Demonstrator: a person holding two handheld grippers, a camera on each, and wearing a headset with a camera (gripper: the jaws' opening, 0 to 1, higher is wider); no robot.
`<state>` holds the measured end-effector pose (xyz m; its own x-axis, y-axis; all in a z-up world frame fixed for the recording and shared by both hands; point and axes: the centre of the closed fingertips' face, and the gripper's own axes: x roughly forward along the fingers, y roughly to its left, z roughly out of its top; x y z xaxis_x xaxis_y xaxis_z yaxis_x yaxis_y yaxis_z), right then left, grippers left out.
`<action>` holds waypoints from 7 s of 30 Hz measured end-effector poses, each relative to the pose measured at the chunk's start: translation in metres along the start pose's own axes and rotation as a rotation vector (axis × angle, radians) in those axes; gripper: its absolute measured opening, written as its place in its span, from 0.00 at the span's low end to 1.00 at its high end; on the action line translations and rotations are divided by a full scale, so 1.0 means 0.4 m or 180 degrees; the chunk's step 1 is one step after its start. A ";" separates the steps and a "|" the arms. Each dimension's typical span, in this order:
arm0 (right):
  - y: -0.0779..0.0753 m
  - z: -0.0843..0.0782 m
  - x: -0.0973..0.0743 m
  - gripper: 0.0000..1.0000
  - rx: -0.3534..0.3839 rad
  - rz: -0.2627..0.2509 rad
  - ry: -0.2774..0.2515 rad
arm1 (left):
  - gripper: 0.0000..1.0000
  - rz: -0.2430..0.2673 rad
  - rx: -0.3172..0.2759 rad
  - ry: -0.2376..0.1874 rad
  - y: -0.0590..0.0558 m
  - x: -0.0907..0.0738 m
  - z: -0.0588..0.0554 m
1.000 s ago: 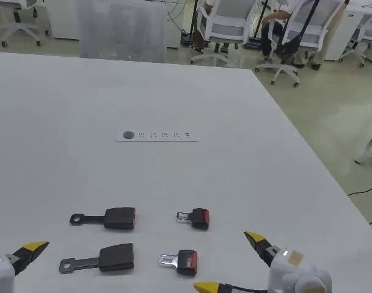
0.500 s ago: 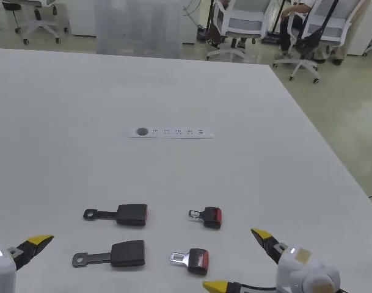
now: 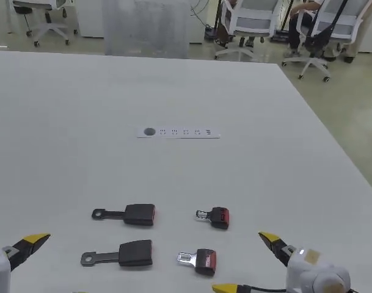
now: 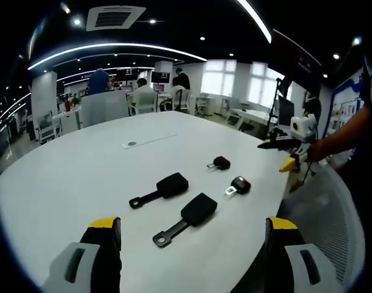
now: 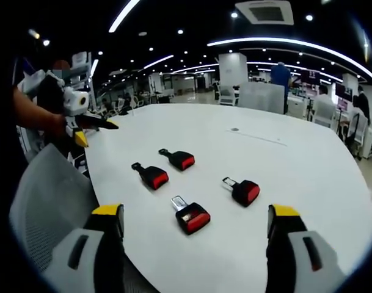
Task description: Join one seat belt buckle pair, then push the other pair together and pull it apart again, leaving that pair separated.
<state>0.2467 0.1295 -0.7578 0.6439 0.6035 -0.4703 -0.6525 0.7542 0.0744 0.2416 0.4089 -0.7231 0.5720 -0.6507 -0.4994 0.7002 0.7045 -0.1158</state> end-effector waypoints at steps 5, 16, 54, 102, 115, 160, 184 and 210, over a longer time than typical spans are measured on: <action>-0.007 -0.007 -0.007 1.00 -0.0032 -0.0005 0.0036 | 1.00 0.0008 0.0002 0.0015 0.004 -0.008 -0.005; -0.015 -0.029 -0.027 1.00 -0.0048 -0.0010 0.0120 | 1.00 0.0042 0.0021 0.0029 0.015 -0.029 -0.009; -0.027 -0.023 -0.024 1.00 -0.0036 -0.0035 0.0026 | 1.00 -0.0024 0.0062 0.0000 0.010 0.000 0.021; 0.003 -0.027 0.085 0.97 -0.0316 0.0384 0.0349 | 1.00 -0.0527 0.0384 0.0208 -0.039 0.131 0.009; 0.022 -0.078 0.140 0.88 -0.0587 0.0839 0.0735 | 0.94 -0.0862 0.0758 0.0454 -0.045 0.212 -0.006; 0.023 -0.176 0.221 0.37 -0.1042 0.1473 0.1269 | 0.37 -0.1602 0.1711 0.1011 -0.043 0.395 -0.156; 0.024 -0.166 0.225 0.34 -0.0940 0.1735 0.1015 | 0.35 -0.1852 0.1961 0.1192 -0.036 0.392 -0.171; 0.127 -0.111 0.329 0.34 -0.0891 0.1856 0.0752 | 0.35 -0.1834 0.2000 0.1301 -0.027 0.389 -0.172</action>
<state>0.2806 0.2356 -0.8547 0.0728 0.7938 -0.6039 -0.9650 0.2091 0.1585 0.2936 0.3196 -0.8588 -0.0446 -0.6173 -0.7855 0.9984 -0.0540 -0.0143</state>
